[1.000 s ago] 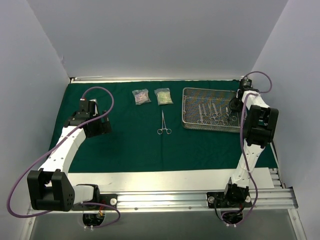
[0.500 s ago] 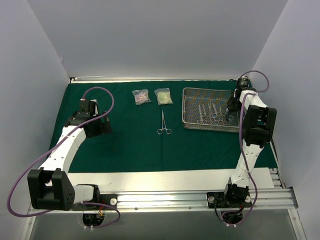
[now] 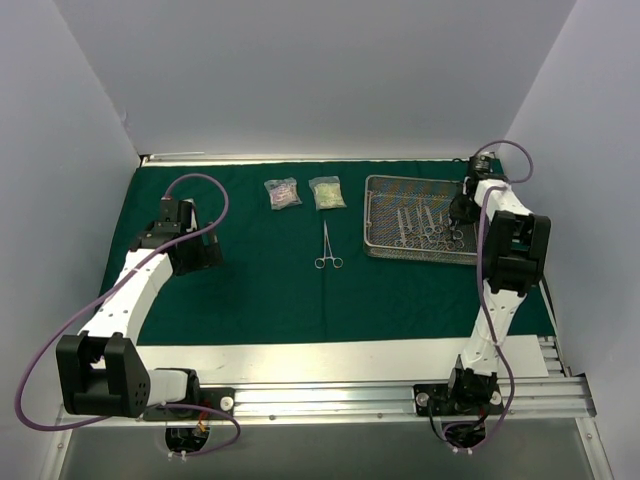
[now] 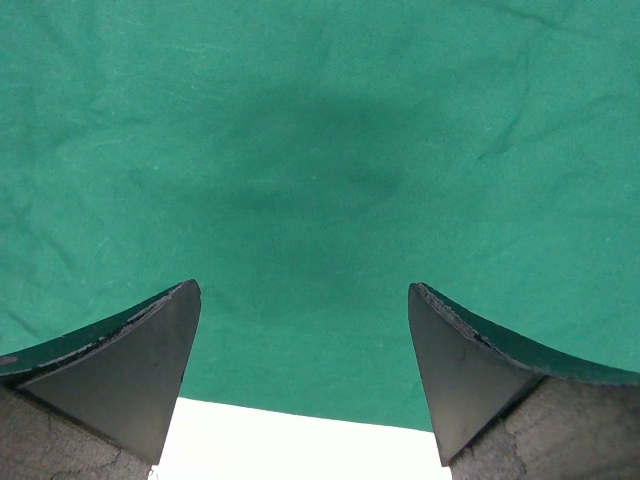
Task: Open and lay out the surgical kit
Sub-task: Adjust the medical item in the container, then pick up the medical item from the container.
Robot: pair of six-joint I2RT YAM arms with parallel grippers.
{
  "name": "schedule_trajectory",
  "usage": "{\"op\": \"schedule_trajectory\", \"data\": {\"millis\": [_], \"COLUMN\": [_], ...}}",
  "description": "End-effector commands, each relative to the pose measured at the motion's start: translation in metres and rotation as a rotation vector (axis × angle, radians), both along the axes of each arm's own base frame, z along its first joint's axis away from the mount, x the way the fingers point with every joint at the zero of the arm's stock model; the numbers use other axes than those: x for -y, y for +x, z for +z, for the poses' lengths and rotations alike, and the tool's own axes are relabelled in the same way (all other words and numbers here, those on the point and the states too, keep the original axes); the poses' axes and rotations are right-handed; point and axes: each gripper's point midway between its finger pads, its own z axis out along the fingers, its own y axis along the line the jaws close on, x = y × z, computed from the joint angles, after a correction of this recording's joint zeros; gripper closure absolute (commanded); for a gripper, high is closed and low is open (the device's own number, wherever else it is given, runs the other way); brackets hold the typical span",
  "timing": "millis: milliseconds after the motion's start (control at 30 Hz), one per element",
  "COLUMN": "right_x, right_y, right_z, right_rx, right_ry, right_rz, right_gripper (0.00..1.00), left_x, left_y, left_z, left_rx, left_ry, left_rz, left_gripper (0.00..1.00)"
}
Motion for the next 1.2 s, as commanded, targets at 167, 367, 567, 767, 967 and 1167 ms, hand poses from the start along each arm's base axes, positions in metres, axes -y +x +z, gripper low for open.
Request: {"op": "schedule_trajectory", "data": {"millis": [167, 367, 567, 767, 967, 1167], "right_x": [-0.025, -0.018, -0.012, -0.002, -0.002, 0.001], "right_y": [-0.003, 0.0, 0.0, 0.0, 0.002, 0.003], "right_z": [0.051, 0.063, 0.056, 0.036, 0.018, 0.003], "right_rx": [0.081, 0.141, 0.126, 0.094, 0.065, 0.048], "right_ry": [-0.034, -0.056, -0.04, -0.022, 0.009, 0.025], "right_rz": [0.003, -0.042, -0.078, -0.113, -0.108, -0.116], "right_gripper": [0.82, 0.82, 0.83, 0.85, 0.86, 0.87], "left_x": [-0.001, -0.001, -0.002, -0.002, -0.002, -0.002], "left_y": [0.011, 0.012, 0.011, 0.011, 0.011, 0.011], "left_z": [0.018, 0.019, 0.018, 0.018, 0.017, 0.017], "left_rx": [0.029, 0.021, 0.014, 0.011, 0.007, 0.006], "left_ry": [0.012, 0.015, 0.017, 0.02, 0.02, 0.02], "left_rz": [0.005, 0.005, 0.009, 0.01, 0.01, 0.014], "left_gripper": [0.06, 0.06, 0.06, 0.06, 0.06, 0.06]}}
